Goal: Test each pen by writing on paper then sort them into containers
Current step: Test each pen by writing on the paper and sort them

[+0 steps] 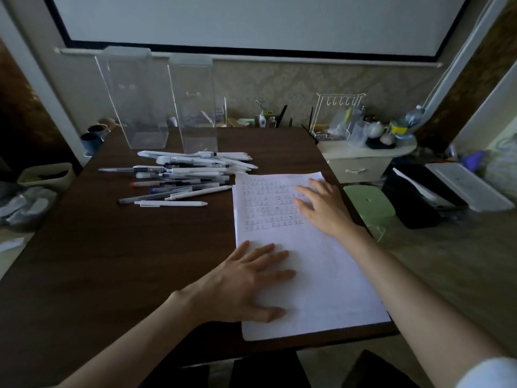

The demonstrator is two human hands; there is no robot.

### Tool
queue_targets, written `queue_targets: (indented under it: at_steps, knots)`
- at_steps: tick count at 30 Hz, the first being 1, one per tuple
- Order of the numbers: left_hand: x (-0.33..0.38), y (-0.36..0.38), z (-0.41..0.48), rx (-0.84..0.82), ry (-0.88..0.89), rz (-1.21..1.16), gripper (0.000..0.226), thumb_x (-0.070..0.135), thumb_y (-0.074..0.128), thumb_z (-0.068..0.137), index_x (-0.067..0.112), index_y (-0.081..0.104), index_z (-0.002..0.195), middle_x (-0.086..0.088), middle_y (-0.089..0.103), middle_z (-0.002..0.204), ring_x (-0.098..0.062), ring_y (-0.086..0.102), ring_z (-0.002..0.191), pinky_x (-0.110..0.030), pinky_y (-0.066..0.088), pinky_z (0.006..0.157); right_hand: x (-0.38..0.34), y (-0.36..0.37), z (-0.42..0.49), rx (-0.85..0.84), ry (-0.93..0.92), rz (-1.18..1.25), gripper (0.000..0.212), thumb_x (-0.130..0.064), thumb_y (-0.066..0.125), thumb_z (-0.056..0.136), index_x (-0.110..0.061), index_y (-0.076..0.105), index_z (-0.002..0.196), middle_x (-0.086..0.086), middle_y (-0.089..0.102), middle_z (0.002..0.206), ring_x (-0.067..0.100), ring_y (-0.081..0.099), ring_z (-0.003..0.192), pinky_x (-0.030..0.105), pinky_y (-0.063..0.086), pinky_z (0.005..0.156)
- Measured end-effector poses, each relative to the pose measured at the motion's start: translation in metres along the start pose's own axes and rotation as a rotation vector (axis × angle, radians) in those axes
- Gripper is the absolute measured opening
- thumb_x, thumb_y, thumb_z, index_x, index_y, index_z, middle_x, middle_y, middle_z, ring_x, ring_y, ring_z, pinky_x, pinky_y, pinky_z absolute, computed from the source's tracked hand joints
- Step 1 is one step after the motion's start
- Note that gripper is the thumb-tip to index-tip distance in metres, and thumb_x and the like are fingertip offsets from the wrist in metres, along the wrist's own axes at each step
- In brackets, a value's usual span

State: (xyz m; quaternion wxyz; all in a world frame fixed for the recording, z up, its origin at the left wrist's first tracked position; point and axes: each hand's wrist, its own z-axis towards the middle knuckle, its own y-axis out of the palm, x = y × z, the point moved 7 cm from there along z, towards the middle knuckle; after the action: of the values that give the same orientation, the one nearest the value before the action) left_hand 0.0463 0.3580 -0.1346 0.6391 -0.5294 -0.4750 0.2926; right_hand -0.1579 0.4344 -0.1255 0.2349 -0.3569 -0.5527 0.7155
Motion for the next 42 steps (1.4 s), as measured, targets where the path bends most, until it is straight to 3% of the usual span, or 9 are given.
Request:
queue_targets:
  at_steps: [4,13,16,20,24,28,32,37,42]
  knots:
    - [0.009,0.002,-0.012,-0.064,-0.008,-0.038,0.082,0.071,0.045,0.081,0.040,0.008,0.148,0.010,-0.012,0.156,-0.006,-0.020,0.140,-0.036,-0.018,0.110,-0.041,-0.009,-0.001,0.047,-0.144,0.069,0.044,-0.034,0.048,0.097,-0.015,0.048,0.136,0.008,0.031,0.151,0.024,0.024,0.139,0.033,0.014,0.113]
    - [-0.003,-0.002,-0.014,0.075,-0.034,-0.005,0.070,0.064,0.042,0.087,0.034,0.022,0.147,0.006,0.007,0.157,-0.010,-0.002,0.143,-0.037,-0.007,0.114,-0.072,0.014,0.004,-0.161,-0.153,0.196,0.042,-0.033,0.046,0.098,-0.019,0.047,0.137,0.002,0.029,0.152,0.018,0.022,0.140,0.034,0.020,0.113]
    - [-0.048,-0.030,-0.029,0.188,-0.184,0.019,0.070,0.069,0.036,0.084,0.035,0.028,0.144,0.011,0.017,0.154,-0.007,0.010,0.142,-0.032,0.001,0.114,-0.085,0.015,0.005,-0.126,-0.199,0.138,0.043,-0.033,0.045,0.098,-0.019,0.045,0.138,0.002,0.030,0.152,0.019,0.023,0.140,0.030,0.017,0.112]
    - [-0.133,-0.067,-0.061,0.467,-0.528,0.110,0.049,0.039,0.050,0.093,0.028,0.039,0.140,0.000,0.035,0.146,-0.019,0.033,0.133,-0.038,0.024,0.111,-0.094,0.030,0.001,-0.104,-0.209,0.074,0.044,-0.040,0.038,0.099,-0.028,0.040,0.141,-0.002,0.029,0.153,0.016,0.023,0.140,0.030,0.017,0.113]
    - [-0.181,-0.072,-0.082,0.514,-0.779,0.131,0.044,0.039,0.054,0.091,0.023,0.049,0.132,0.000,0.046,0.134,-0.019,0.042,0.123,-0.036,0.031,0.103,-0.089,0.035,0.004,-0.106,-0.172,0.114,0.043,-0.043,0.038,0.098,-0.034,0.039,0.140,-0.008,0.029,0.152,0.013,0.022,0.140,0.032,0.018,0.114]
    - [-0.179,-0.072,-0.082,0.555,-0.713,0.113,0.034,0.036,0.057,0.089,0.023,0.056,0.121,0.002,0.054,0.121,-0.016,0.051,0.108,-0.032,0.039,0.092,-0.085,0.037,0.004,-0.094,-0.158,0.190,0.041,-0.043,0.042,0.096,-0.035,0.043,0.137,-0.012,0.030,0.150,0.010,0.023,0.139,0.035,0.023,0.114]
    - [-0.189,-0.070,-0.102,0.521,-0.822,-0.002,0.053,0.050,0.065,0.080,0.029,0.048,0.126,0.008,0.048,0.119,-0.012,0.047,0.108,-0.031,0.045,0.084,-0.082,0.035,0.005,-0.086,-0.153,0.235,0.039,-0.040,0.045,0.096,-0.033,0.047,0.135,-0.010,0.034,0.148,0.011,0.026,0.137,0.034,0.026,0.112]
    - [-0.192,-0.070,-0.128,0.514,-0.788,-0.101,0.012,0.038,0.062,0.084,0.039,0.055,0.094,0.015,0.049,0.100,-0.009,0.049,0.098,-0.034,0.044,0.086,-0.084,0.035,0.005,-0.065,-0.178,0.200,0.041,-0.038,0.047,0.096,-0.028,0.049,0.135,-0.008,0.036,0.146,0.010,0.027,0.136,0.030,0.024,0.111]
    - [-0.145,-0.088,-0.089,0.753,-0.603,-0.185,0.013,0.026,0.067,0.083,0.029,0.059,0.093,0.017,0.057,0.088,-0.004,0.054,0.082,-0.035,0.049,0.077,-0.109,-0.006,-0.007,0.321,-0.386,0.167,0.054,-0.048,0.044,0.094,-0.016,0.045,0.137,0.006,0.043,0.142,0.018,0.036,0.132,0.033,0.032,0.107]
